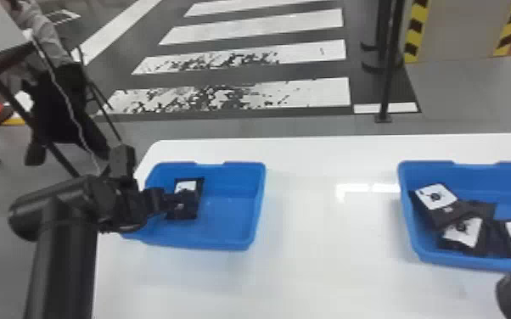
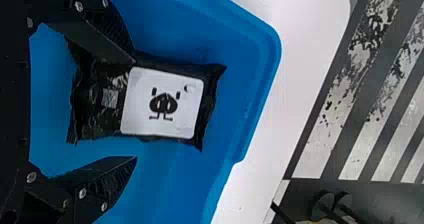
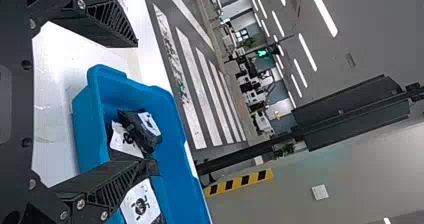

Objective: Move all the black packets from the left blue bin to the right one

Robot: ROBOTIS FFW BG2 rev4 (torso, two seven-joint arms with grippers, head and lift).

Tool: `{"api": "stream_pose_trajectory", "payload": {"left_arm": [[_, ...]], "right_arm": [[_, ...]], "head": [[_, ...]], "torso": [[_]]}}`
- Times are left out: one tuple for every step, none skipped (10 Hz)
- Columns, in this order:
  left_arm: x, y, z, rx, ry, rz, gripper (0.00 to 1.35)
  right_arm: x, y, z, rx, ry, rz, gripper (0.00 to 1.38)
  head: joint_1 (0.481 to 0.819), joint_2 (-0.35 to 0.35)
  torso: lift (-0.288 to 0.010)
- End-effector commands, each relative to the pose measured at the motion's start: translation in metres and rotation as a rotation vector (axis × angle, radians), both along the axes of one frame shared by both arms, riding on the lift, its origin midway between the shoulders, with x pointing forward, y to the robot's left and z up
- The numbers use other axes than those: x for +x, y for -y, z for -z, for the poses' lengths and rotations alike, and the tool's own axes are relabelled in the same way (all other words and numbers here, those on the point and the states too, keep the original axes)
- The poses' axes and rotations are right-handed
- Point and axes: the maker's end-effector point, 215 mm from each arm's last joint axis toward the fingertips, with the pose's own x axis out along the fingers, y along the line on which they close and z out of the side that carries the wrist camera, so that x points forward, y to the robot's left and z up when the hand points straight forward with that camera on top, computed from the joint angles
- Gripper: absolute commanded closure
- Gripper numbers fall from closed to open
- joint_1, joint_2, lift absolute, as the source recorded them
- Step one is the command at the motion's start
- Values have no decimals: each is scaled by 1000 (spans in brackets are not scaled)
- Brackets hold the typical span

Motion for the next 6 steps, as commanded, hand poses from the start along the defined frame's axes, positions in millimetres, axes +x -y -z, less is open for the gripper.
{"api": "stream_pose_trajectory", "payload": {"left_arm": [[-6,-1,8,-4,-27,-1,662],[-9,-2,11,-7,-27,-6,869],[-10,1,16,3,-27,5,1213],[-9,5,15,12,-29,28,1204],[-12,5,17,14,-38,44,1205],[-11,7,12,13,-11,64,1205]], "right_arm": [[-1,-1,3,8,-7,-1,202],[-1,-1,3,10,-7,0,205],[-2,-1,4,14,-11,-1,208],[-2,-1,4,20,-10,0,211],[-3,-2,4,23,-12,-1,214],[-2,-2,2,25,-9,-3,217]], "head": [[695,256],[695,258],[695,261],[695,262],[695,260],[695,256]], "torso": [[-140],[-140],[-140],[-140],[-140],[-140]]}}
